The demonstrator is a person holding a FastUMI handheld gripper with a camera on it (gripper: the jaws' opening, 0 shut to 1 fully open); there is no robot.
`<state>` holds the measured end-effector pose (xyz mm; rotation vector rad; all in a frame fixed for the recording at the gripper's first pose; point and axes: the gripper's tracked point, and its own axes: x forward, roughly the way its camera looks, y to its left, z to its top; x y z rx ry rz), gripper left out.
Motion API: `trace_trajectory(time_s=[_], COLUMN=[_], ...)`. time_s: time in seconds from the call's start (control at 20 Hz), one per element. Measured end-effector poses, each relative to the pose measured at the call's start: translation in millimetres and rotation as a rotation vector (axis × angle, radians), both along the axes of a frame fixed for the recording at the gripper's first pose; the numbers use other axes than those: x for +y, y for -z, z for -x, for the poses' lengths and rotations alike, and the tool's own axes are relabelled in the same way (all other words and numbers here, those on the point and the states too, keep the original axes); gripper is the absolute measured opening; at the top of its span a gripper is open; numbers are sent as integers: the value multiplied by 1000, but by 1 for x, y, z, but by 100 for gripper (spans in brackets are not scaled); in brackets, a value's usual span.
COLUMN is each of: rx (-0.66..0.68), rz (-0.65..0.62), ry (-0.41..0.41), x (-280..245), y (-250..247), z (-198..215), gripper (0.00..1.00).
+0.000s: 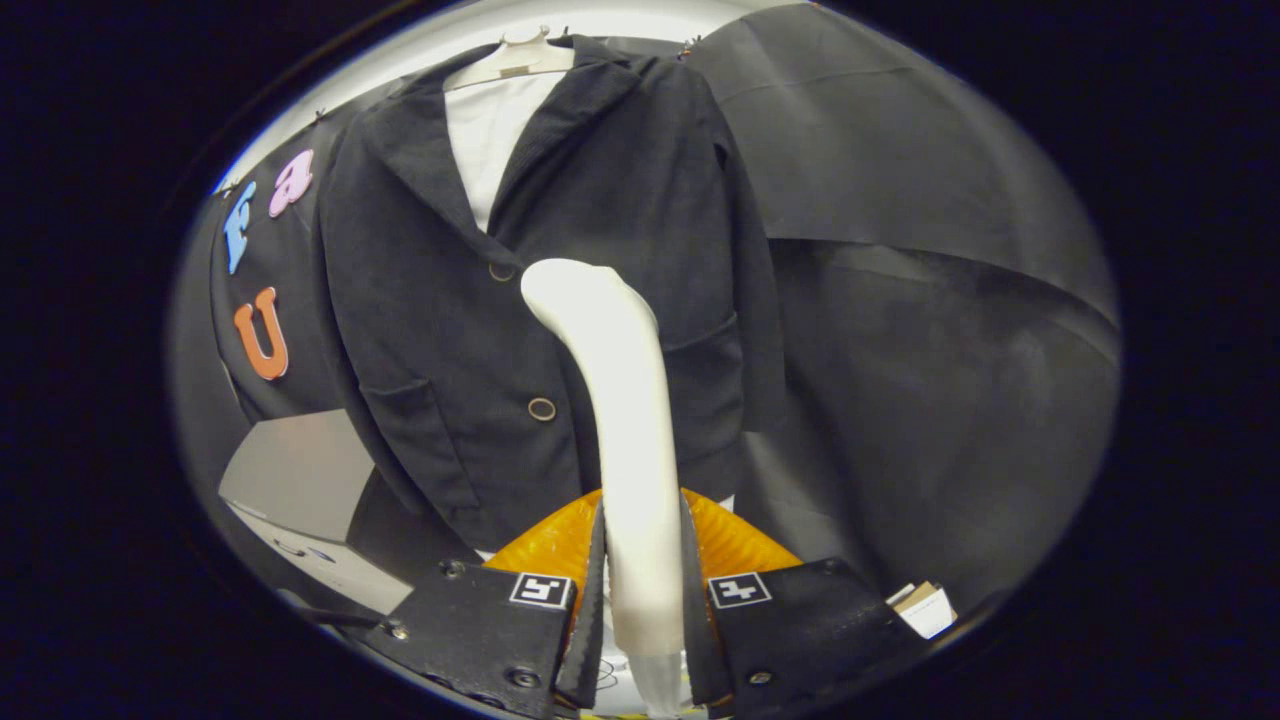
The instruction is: Iron the clothes twice with a garment steamer, once on the left side and once on the right side.
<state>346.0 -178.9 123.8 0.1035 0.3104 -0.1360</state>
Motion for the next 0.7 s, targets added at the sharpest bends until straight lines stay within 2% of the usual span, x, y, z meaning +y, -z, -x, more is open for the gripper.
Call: trace_trajectory(time_s=[0.7], rx=[102], rz=[10], ry=[-15], x=[-6], y=[61], z=[2], gripper=[37])
